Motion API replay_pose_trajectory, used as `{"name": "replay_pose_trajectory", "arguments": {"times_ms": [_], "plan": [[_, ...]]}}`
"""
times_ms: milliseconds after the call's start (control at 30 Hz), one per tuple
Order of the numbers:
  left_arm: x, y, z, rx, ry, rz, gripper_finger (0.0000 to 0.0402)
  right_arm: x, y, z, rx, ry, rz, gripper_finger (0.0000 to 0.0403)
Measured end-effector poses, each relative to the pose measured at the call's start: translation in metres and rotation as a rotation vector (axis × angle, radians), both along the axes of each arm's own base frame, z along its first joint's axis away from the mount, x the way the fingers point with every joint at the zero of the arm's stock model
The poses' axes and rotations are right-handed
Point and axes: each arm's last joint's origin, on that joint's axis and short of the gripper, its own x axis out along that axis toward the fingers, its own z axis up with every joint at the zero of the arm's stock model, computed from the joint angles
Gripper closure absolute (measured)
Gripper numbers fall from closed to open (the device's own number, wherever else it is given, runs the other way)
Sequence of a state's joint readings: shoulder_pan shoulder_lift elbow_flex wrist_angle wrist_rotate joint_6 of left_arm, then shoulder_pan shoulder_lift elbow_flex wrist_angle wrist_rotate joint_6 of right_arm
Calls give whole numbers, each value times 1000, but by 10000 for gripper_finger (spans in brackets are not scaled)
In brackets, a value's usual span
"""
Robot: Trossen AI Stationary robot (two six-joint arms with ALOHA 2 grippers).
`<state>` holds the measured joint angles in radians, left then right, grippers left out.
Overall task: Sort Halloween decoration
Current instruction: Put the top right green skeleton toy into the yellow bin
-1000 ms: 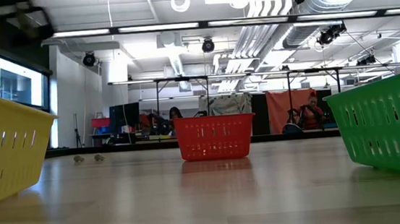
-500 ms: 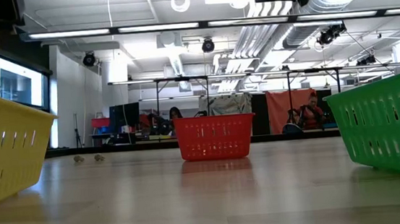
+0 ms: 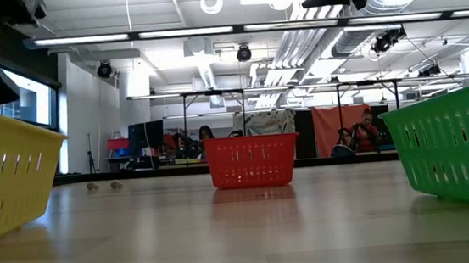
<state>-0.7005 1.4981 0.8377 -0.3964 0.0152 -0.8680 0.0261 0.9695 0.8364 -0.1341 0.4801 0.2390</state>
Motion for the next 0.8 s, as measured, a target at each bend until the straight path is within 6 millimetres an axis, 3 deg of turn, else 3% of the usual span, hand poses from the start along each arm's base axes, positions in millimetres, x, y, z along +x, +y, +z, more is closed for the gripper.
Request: {"name": "replay_pose_trajectory", "arguments": {"times_ms": [233,800], "plan": [[8,-7,-19,28,38,-8,386,0,0,-1,15,3,-4,171],[9,-8,-20,-3,53,10,320,-2,0,-5,21,45,-7,171]]}}
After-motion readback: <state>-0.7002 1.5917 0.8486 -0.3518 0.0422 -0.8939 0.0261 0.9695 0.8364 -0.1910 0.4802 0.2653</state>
